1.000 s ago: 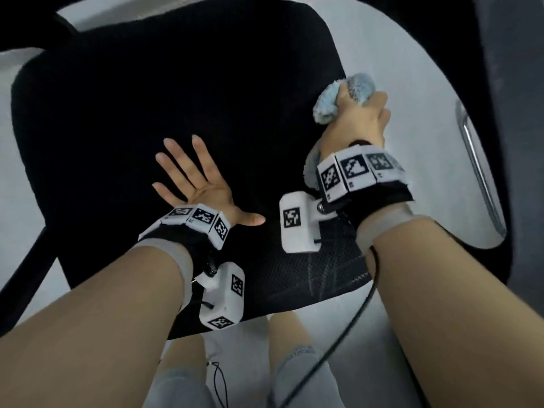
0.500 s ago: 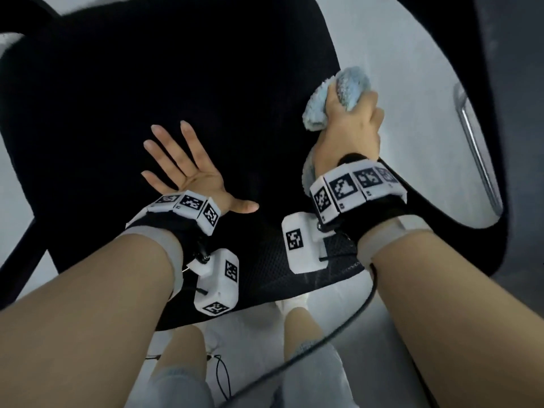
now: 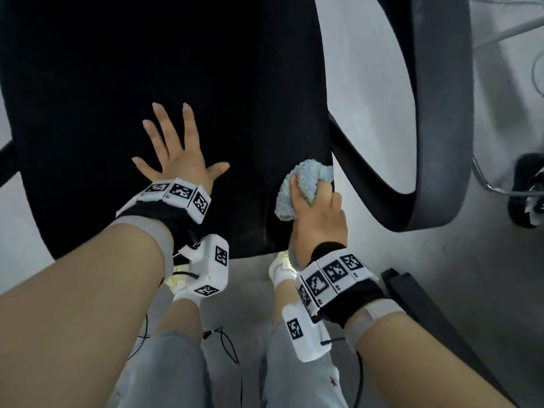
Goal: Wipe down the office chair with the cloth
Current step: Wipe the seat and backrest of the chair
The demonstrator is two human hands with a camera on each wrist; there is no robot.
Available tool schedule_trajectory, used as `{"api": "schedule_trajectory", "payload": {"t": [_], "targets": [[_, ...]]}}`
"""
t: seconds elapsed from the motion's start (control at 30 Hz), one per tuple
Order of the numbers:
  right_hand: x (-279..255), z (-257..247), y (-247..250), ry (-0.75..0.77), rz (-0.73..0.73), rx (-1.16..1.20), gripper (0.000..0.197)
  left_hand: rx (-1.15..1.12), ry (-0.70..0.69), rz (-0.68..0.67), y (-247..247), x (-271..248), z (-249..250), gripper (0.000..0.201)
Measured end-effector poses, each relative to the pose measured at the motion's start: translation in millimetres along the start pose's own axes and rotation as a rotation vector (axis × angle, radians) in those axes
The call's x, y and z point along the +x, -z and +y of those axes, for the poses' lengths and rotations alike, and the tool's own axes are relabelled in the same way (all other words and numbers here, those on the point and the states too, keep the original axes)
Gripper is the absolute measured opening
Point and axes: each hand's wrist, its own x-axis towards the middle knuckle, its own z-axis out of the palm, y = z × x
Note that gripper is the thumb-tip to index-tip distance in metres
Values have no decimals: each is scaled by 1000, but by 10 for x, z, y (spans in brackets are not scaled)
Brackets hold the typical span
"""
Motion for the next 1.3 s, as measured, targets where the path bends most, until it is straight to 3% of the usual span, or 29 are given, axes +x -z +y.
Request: {"api": "schedule_trajectory", "payload": {"t": [0.07,0.2,0.37,0.53,0.77,0.97,1.1,1.2,1.3], "targets": [[-95,-5,-102,10,-2,23,80,-14,-40,-78,-32,-158,-81,107],[-172,-3,-207,32,107,139,70,51,-83,-184,-126,-510,-366,128],[-46,17,-219,33,298,174,66,178,-96,-179,-208,-605,-612,132],[165,37,-159,-16,407,131,66,182,-95,-118,-313,-584,-502,127],[523,139,219,1,542,89,63,89,-90,-142,-313,-466,-203,126],[655,194,296,-14,549,105,66,40,-210,-225,-49,-374,-414,124],[636,230,278,14,560,132,60,236,-152,-97,-37,-456,-815,125],[601,97,229,-78,594,141,63,229,-97,-134,-76,-424,-835,123],[481,-257,153,-197,469,205,64,252,-109,-144,-67,-382,-822,123]]}}
